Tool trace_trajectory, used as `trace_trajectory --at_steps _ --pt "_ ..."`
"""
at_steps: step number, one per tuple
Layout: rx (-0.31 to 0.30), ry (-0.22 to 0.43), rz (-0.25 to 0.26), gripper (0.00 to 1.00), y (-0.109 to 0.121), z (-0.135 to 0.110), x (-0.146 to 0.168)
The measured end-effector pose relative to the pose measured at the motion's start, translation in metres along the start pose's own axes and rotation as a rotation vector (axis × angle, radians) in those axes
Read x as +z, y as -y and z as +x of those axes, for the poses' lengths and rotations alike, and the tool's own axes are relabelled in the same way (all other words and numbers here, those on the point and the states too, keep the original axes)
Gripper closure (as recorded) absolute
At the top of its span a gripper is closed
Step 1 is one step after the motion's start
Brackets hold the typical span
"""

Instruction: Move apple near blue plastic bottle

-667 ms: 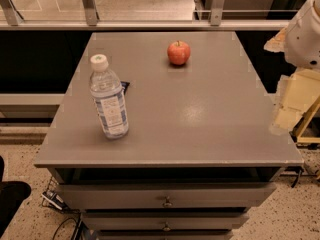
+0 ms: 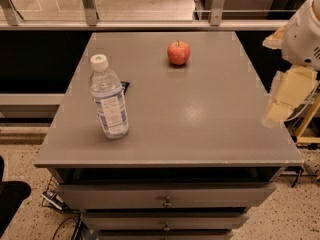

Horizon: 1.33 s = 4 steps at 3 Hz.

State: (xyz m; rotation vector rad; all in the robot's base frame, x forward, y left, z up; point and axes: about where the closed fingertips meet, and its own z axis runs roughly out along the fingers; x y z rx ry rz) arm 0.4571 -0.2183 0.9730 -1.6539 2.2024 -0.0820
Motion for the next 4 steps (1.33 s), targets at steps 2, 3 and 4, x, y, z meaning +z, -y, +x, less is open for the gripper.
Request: trace_trajectory --at_steps 2,3,4 --pt "0.229 0.373 0.128 0.0 0.1 -0.032 0.049" --pt "0.31 0.567 0.168 0.0 0.136 -0.056 0.072" --pt "0.376 0.69 0.206 0.0 0.159 -0.077 0.09"
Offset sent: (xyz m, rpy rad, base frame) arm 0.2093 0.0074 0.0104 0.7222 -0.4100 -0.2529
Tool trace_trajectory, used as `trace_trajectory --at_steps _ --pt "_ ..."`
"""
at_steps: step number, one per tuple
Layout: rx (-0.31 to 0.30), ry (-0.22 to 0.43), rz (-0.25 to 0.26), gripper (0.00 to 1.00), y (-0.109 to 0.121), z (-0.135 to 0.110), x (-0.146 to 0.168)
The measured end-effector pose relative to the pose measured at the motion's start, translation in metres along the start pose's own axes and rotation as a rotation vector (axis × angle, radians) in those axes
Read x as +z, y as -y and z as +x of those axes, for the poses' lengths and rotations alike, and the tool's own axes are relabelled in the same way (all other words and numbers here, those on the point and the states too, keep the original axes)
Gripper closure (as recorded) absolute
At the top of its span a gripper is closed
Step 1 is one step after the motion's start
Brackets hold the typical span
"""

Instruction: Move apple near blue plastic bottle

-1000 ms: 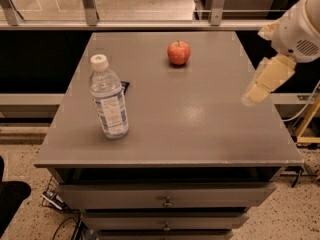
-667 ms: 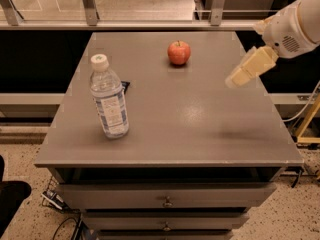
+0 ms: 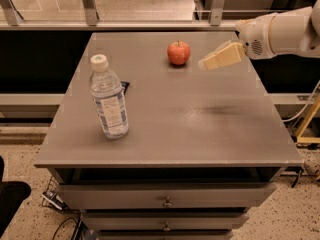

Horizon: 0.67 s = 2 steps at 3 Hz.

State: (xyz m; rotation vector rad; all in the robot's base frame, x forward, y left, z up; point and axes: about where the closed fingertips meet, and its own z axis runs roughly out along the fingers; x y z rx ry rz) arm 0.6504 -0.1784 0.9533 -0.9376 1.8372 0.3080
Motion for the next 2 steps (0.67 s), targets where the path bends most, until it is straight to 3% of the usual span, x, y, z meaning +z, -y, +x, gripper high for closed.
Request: trace_trajectory --at_steps 2 --pt "0.01 0.029 0.02 0.0 0.0046 -0.0053 0.0063"
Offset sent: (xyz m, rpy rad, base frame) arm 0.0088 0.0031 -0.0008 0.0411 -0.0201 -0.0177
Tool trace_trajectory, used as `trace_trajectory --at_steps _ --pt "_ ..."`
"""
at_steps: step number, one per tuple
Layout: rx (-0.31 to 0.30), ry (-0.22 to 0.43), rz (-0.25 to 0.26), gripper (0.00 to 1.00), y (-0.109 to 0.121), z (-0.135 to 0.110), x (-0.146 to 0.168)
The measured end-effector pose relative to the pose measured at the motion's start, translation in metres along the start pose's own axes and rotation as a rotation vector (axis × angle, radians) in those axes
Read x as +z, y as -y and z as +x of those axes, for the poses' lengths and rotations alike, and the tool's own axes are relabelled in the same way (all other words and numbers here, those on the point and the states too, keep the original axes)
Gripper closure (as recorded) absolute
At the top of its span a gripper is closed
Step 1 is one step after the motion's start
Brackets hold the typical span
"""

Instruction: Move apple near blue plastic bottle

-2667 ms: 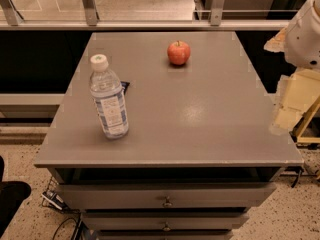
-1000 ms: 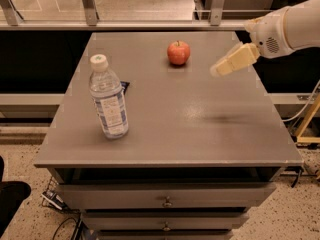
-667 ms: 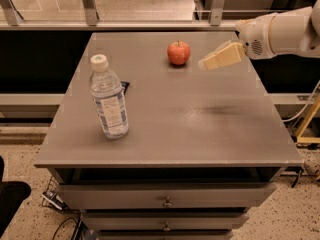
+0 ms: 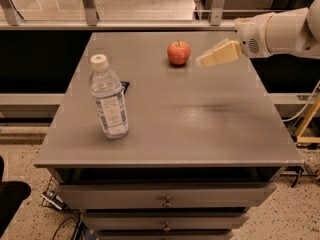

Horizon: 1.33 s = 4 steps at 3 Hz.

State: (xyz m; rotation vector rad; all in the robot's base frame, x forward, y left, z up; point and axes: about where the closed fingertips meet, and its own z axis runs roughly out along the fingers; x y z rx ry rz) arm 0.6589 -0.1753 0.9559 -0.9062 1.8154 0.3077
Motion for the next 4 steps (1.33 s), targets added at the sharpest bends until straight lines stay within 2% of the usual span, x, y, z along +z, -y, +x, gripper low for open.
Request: trace_trajectory --at_steps 1,3,4 --pt "0.009 0.042 -0.008 0.0 0.003 0.003 0.026" --pt "0.032 0.17 -0.094 0.0 0.002 0.004 0.107" --pt "0.062 0.2 -0.126 0.0 0.006 0.01 0.136"
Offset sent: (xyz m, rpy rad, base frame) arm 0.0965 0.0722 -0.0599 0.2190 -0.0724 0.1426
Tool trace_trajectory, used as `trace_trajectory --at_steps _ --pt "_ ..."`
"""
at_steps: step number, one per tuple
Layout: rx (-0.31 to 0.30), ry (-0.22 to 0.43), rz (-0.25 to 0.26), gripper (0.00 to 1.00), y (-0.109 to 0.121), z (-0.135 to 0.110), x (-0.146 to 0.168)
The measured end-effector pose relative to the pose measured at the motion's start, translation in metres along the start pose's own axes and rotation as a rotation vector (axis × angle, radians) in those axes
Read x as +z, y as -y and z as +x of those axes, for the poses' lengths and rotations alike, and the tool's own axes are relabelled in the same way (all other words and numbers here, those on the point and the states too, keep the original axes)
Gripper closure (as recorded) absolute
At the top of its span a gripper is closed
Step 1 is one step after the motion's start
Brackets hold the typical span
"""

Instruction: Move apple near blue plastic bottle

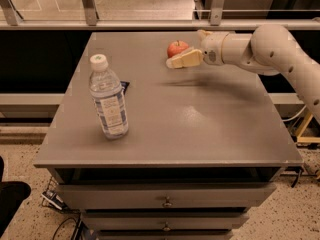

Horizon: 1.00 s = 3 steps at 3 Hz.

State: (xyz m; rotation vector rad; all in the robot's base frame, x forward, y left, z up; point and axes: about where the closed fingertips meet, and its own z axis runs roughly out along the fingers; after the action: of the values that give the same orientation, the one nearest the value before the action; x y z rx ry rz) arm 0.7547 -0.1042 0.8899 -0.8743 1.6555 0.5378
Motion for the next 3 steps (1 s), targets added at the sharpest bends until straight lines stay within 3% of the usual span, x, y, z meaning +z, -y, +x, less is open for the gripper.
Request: trace_trajectory --at_steps 2,3 --pt "0.081 0.015 -0.039 0.0 0.011 0.013 0.042" --pt "0.083 0.015 -0.043 0.17 0.009 0.013 0.045"
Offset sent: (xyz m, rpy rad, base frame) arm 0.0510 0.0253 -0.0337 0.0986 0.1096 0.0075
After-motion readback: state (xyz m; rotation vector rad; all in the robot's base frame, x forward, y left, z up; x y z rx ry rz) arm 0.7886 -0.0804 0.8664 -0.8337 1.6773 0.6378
